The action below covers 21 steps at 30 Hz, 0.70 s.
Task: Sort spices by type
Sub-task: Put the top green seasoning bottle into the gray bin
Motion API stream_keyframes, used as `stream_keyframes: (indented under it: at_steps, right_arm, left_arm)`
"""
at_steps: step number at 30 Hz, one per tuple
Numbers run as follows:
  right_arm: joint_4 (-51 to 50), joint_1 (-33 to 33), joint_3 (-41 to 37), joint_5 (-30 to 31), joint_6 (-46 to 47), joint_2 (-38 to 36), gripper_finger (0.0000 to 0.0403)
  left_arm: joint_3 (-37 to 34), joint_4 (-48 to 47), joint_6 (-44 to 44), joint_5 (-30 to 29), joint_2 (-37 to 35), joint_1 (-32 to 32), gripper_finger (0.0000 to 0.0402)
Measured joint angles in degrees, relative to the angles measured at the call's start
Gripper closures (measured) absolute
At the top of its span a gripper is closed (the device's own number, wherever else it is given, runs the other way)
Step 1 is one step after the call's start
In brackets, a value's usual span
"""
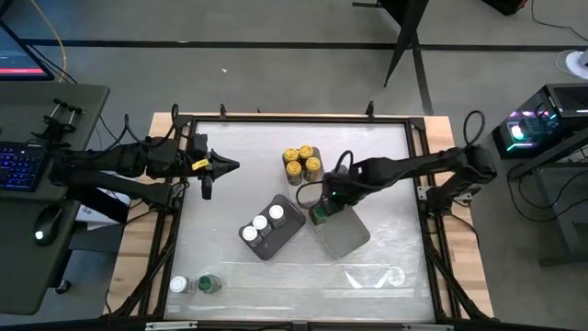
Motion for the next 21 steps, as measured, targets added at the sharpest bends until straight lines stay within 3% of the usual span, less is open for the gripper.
stream_keyframes:
  at_steps: [12, 18, 21]
  right_arm:
    - [2.11, -0.14, 0.0, 0.02, -2.15, 5.25, 0.021]
    - [2.24, -0.16, 0.0, 0.55, -1.89, 5.52, 0.012]
    - [2.46, -0.16, 0.0, 0.99, -1.25, 5.52, 0.0104]
  left_arm:
    - [0.02, -0.03, 0.37, 0.0, 0.0, 0.0, 0.0401]
    - [0.01, -0.11, 0.41, 0.0, 0.0, 0.0, 0.0402]
    - [0.0, -0.13, 0.76, 0.0, 0.0, 0.0, 0.0401]
